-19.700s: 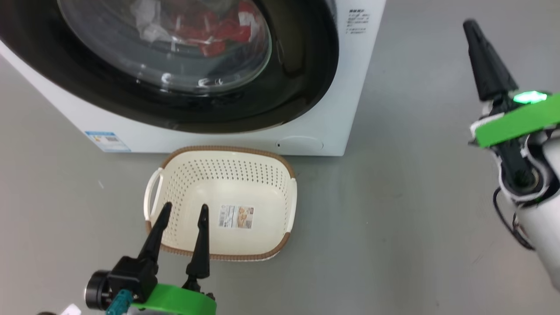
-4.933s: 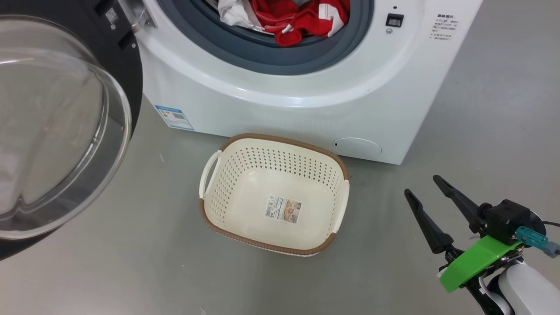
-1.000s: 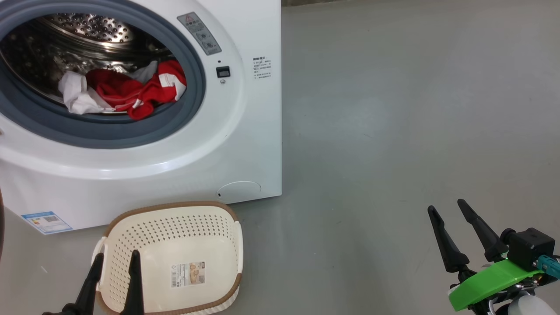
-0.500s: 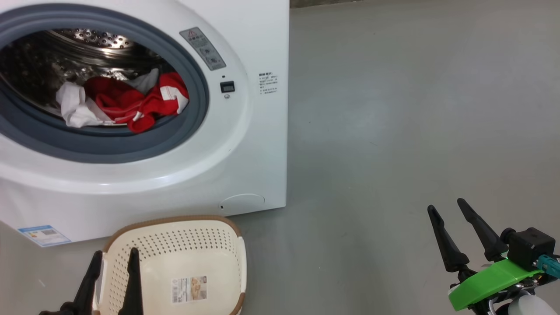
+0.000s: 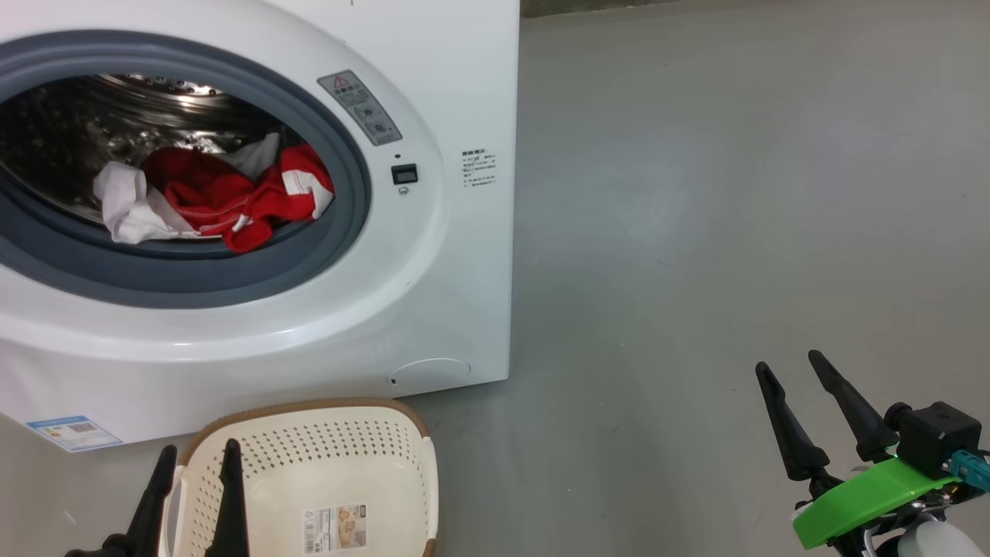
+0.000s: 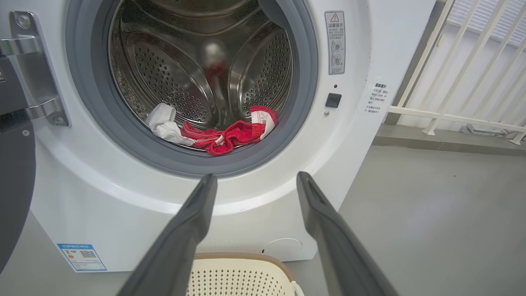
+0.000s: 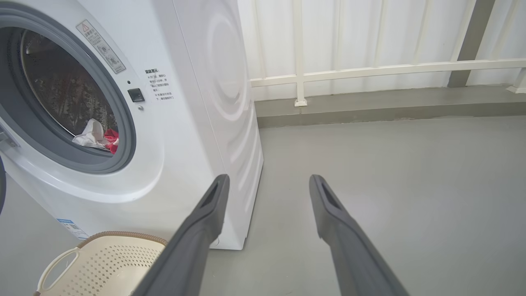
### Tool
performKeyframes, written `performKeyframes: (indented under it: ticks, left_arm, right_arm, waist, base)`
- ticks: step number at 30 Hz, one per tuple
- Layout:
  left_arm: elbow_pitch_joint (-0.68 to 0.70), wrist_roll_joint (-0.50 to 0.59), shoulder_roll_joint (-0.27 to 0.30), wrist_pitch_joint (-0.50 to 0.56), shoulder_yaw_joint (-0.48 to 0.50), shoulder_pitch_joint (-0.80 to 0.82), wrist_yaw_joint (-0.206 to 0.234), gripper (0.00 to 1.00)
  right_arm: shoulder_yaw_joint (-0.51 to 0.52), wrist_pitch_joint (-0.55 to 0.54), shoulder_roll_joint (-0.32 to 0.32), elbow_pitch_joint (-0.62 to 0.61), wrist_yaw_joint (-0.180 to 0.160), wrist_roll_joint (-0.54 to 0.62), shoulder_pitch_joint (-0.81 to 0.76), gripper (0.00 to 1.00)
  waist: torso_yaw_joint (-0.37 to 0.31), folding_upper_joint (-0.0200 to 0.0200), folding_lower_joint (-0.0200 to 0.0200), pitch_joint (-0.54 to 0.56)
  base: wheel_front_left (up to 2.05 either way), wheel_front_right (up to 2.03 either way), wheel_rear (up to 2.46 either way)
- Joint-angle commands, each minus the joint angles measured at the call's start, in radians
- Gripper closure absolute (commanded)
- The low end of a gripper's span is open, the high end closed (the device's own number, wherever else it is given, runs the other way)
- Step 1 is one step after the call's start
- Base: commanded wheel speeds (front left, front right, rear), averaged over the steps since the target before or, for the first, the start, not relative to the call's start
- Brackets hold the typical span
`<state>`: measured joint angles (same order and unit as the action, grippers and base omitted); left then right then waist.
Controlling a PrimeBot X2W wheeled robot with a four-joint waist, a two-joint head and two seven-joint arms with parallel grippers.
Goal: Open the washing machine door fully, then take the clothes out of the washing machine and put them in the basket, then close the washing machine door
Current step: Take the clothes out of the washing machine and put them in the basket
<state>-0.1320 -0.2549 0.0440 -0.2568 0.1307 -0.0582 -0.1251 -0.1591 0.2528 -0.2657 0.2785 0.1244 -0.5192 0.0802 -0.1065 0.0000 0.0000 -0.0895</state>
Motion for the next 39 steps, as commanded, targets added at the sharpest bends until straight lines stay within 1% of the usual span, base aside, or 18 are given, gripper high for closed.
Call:
performKeyframes:
  ticks: [1,10,14,20,21,27,33,39]
  left_arm:
    - [0.021,0.010,0.006,-0.005,0.034,0.034,-0.006,0.00]
    - [-0.022,0.024,0.006,-0.005,0.022,0.070,-0.006,0.00]
    - [-0.083,0.053,0.012,-0.005,0.008,0.149,-0.006,0.00]
    - [-0.216,0.078,0.060,-0.005,-0.027,0.307,-0.006,0.00]
    - [-0.216,0.078,0.060,-0.005,-0.027,0.307,-0.006,0.00]
    - [-0.405,0.089,0.121,0.033,-0.059,0.524,-0.006,0.00]
    - [-0.581,0.108,0.161,0.103,-0.094,0.746,-0.006,0.00]
    - [-0.738,0.151,0.189,0.132,-0.146,0.936,-0.005,0.00]
  right_arm:
    - [-0.016,0.009,-0.017,-0.023,0.006,0.013,0.011,0.00]
    - [-0.010,0.009,-0.013,-0.027,0.006,0.013,0.014,0.00]
    - [-0.009,0.009,-0.009,-0.031,0.006,0.015,0.018,0.00]
    - [-0.015,0.009,-0.002,-0.037,0.006,0.018,0.037,0.00]
    - [-0.015,0.009,-0.002,-0.037,0.006,0.018,0.037,0.00]
    - [-0.028,0.009,0.007,-0.040,0.006,0.017,0.067,0.00]
    - [-0.044,0.009,0.014,-0.041,0.006,0.014,0.104,0.00]
    - [-0.060,0.009,0.012,-0.046,0.006,0.012,0.151,0.00]
  waist:
    - [0.000,0.0000,0.0000,-0.001]
    - [0.006,0.0000,0.0000,-0.019]
    - [0.010,0.0000,0.0000,-0.038]
    - [0.005,0.0000,0.0000,-0.072]
    - [0.005,0.0000,0.0000,-0.072]
    - [-0.010,0.0000,0.0000,-0.124]
    - [-0.028,0.0000,0.0000,-0.190]
    - [-0.047,0.0000,0.0000,-0.255]
  base:
    - [0.00,0.00,0.00]
    - [0.00,0.00,0.00]
    - [0.00,0.00,0.00]
    - [0.00,0.00,0.00]
    - [0.00,0.00,0.00]
    - [0.00,0.00,0.00]
    - [0.00,0.00,0.00]
    - [0.00,0.00,0.00]
